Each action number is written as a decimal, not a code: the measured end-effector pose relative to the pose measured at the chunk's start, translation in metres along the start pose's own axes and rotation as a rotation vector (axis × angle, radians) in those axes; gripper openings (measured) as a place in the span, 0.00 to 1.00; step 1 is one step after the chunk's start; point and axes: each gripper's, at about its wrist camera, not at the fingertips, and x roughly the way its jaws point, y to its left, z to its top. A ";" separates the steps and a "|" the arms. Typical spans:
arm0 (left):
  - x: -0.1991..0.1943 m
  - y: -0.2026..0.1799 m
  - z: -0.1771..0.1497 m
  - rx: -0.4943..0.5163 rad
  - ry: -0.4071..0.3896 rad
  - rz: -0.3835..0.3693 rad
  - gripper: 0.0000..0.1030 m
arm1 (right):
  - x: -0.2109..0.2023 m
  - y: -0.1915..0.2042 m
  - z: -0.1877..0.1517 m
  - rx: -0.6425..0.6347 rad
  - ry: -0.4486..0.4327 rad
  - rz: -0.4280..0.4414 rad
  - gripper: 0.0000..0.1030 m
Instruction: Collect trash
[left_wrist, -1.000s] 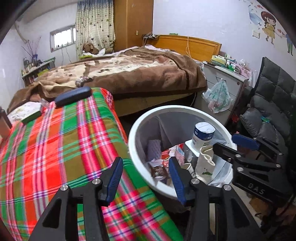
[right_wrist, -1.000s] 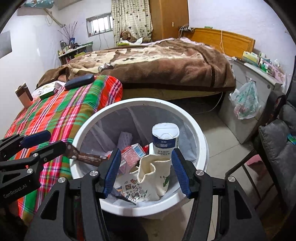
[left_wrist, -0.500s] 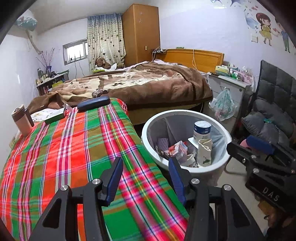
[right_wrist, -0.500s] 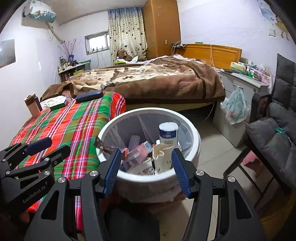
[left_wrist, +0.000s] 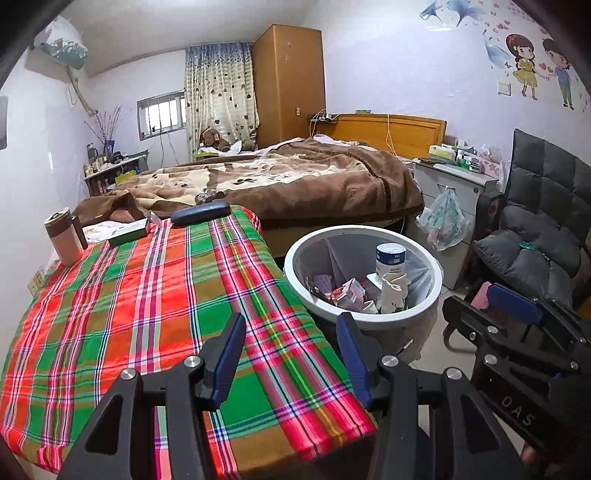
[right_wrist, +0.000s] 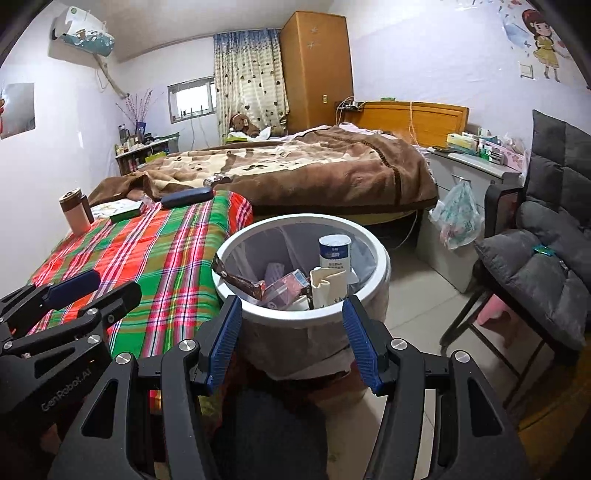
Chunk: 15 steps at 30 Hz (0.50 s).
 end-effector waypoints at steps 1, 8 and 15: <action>0.000 0.001 0.000 -0.005 -0.002 0.002 0.49 | -0.001 0.000 -0.002 0.002 0.000 -0.005 0.56; -0.005 0.003 -0.005 -0.020 0.003 0.013 0.49 | -0.004 0.004 -0.004 0.002 -0.009 -0.006 0.56; -0.005 0.005 -0.005 -0.025 0.000 0.023 0.49 | -0.007 0.006 -0.006 0.008 -0.016 -0.004 0.56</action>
